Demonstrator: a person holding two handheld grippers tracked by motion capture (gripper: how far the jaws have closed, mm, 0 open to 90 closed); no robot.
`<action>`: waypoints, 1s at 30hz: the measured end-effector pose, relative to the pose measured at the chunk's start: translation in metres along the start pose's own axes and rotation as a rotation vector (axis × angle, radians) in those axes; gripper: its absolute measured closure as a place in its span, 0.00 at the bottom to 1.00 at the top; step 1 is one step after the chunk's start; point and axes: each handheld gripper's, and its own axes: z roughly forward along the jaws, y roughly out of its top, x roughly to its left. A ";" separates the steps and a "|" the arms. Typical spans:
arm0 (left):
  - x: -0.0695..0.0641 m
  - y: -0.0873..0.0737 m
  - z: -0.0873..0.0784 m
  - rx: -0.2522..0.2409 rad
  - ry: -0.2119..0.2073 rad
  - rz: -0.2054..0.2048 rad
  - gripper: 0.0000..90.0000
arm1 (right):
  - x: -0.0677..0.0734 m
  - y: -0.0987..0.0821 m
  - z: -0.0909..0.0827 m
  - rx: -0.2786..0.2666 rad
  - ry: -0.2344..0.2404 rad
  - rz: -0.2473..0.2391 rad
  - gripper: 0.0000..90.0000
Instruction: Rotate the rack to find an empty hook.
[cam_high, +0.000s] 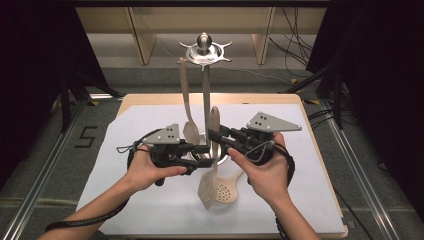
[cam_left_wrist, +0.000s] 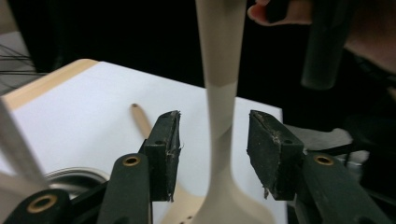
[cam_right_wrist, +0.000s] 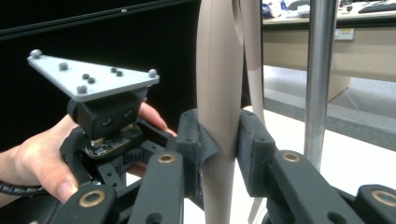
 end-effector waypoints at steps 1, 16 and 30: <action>0.001 0.001 0.002 -0.002 -0.031 -0.005 0.60 | 0.000 0.000 0.000 0.003 0.011 0.009 0.82; 0.003 0.004 0.009 -0.028 -0.082 -0.024 0.84 | 0.000 -0.001 -0.003 -0.024 0.071 -0.020 0.81; -0.009 0.017 0.000 0.109 0.315 -0.038 0.85 | -0.005 -0.006 -0.014 -0.063 0.016 -0.020 0.69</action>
